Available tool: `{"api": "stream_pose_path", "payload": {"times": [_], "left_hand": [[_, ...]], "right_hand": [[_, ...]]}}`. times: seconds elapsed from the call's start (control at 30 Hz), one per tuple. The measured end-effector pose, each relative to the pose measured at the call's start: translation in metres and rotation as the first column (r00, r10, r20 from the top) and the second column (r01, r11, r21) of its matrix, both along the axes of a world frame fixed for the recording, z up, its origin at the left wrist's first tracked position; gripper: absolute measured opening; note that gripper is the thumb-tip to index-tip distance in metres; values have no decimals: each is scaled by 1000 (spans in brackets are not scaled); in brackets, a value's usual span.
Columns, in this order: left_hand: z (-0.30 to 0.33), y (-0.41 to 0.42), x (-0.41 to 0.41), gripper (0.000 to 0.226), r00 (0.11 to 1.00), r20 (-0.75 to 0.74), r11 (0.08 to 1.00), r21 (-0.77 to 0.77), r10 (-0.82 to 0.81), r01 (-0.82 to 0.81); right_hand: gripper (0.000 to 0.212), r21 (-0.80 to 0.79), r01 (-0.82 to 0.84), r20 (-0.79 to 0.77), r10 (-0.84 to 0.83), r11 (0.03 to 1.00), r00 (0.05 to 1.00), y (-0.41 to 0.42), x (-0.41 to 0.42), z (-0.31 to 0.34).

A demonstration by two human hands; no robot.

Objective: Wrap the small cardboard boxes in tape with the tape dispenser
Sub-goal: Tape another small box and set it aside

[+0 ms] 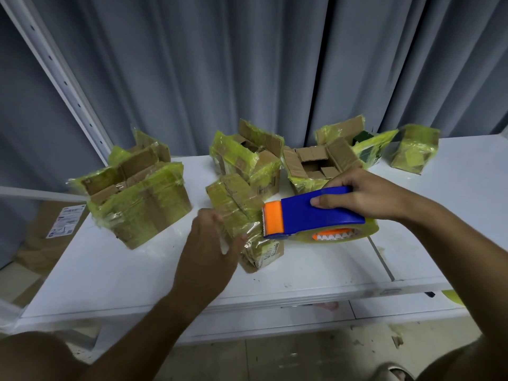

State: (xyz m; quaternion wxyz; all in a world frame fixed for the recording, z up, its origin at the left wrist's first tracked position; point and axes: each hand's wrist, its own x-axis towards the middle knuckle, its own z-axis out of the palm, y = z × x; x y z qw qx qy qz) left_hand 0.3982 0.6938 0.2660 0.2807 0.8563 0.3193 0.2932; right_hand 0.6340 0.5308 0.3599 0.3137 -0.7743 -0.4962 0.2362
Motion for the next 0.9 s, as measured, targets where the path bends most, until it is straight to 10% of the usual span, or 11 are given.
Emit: {"api": "stream_pose_path", "payload": {"times": [0.13,0.9], "left_hand": [[-24,6,4,41,977,-77,824,526,-201,211],[-19,28,5,44,951,-185,856,419,-246,303]], "right_hand": [[44,-7,16,-7,-16,1000,1000,0,-1,0],[42,-27,3,-54,-5,1000,999,-1,-2,-8]]}}
